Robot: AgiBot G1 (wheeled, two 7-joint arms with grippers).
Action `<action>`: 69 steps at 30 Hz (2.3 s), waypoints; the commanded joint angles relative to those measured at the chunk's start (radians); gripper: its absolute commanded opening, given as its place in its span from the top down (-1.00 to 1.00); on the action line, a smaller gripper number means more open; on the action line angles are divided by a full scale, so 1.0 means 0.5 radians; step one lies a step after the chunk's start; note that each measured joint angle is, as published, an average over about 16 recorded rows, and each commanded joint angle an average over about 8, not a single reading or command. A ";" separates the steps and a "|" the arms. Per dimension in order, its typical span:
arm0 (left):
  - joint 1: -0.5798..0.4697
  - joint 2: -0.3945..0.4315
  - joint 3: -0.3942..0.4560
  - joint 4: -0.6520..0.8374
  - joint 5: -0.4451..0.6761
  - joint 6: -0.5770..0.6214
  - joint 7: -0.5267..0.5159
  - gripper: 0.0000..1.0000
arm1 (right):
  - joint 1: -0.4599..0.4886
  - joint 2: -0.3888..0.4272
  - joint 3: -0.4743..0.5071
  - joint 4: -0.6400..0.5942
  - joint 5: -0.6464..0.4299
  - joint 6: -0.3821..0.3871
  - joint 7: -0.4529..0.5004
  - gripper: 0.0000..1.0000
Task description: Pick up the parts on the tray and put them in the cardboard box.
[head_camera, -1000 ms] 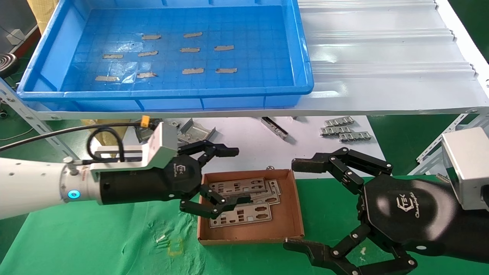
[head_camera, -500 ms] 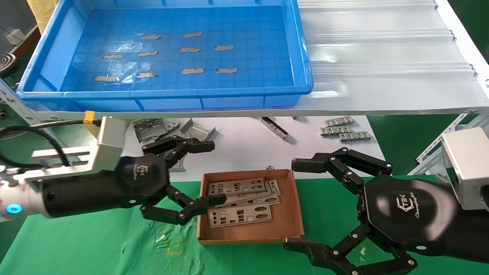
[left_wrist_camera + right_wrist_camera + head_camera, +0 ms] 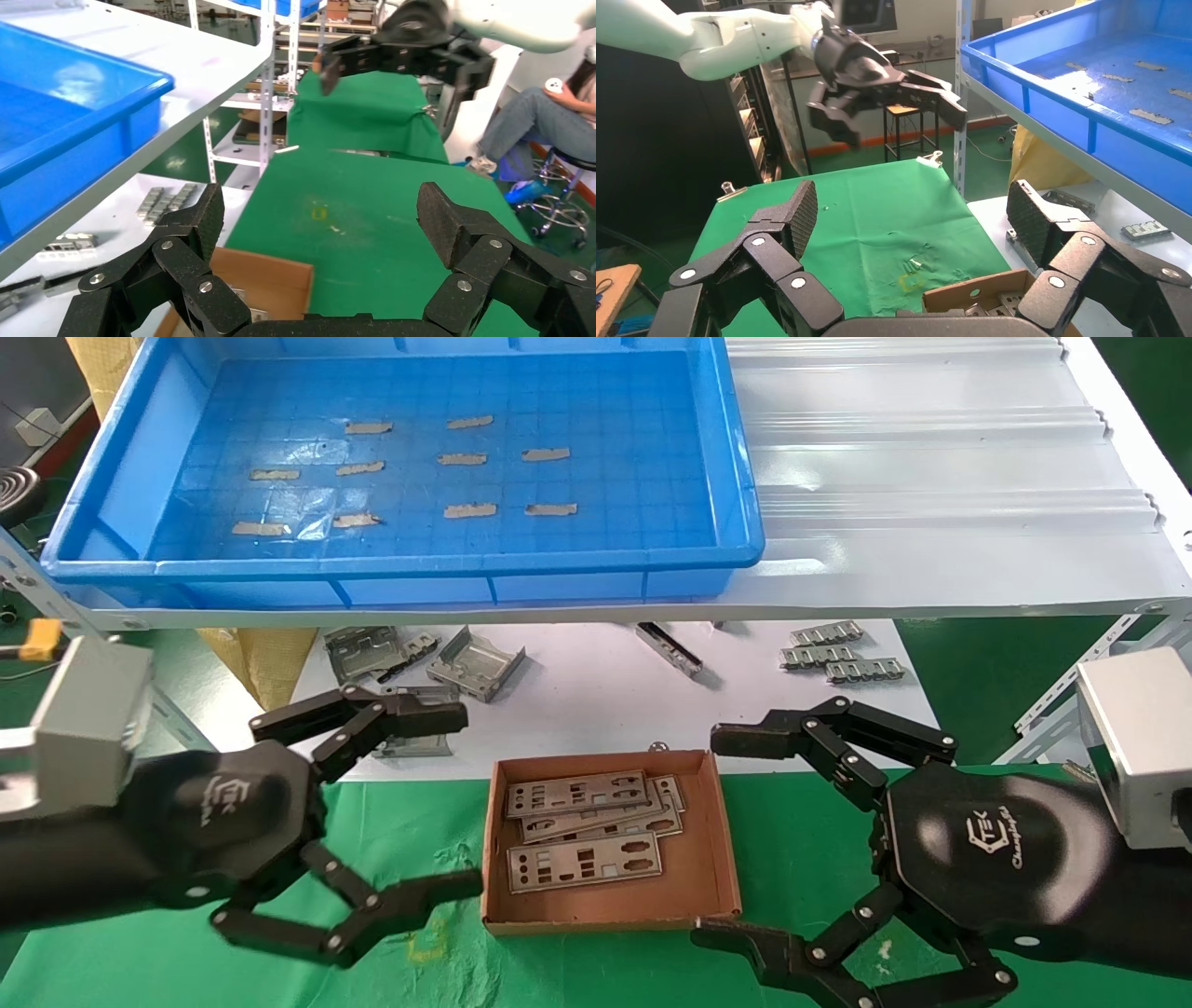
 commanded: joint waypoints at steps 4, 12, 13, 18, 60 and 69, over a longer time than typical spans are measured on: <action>0.091 -0.109 -0.087 -0.182 -0.058 0.008 -0.092 -1.00 | 0.000 0.000 0.000 0.000 0.000 0.000 0.000 -1.00; 0.174 -0.207 -0.165 -0.351 -0.114 0.017 -0.163 -1.00 | 0.000 0.000 0.000 -0.001 0.000 0.000 0.000 -1.00; 0.179 -0.213 -0.170 -0.362 -0.118 0.018 -0.167 -1.00 | -0.001 0.000 0.000 -0.001 0.000 0.000 0.000 -1.00; 0.171 -0.203 -0.162 -0.340 -0.114 0.017 -0.159 -1.00 | 0.000 0.000 0.000 -0.001 0.001 0.000 0.000 -1.00; 0.143 -0.170 -0.135 -0.282 -0.090 0.012 -0.142 -1.00 | 0.000 0.000 0.000 -0.001 0.000 0.001 0.000 -1.00; 0.142 -0.169 -0.134 -0.281 -0.090 0.012 -0.141 -1.00 | -0.001 0.000 0.000 -0.001 0.000 0.001 0.000 -1.00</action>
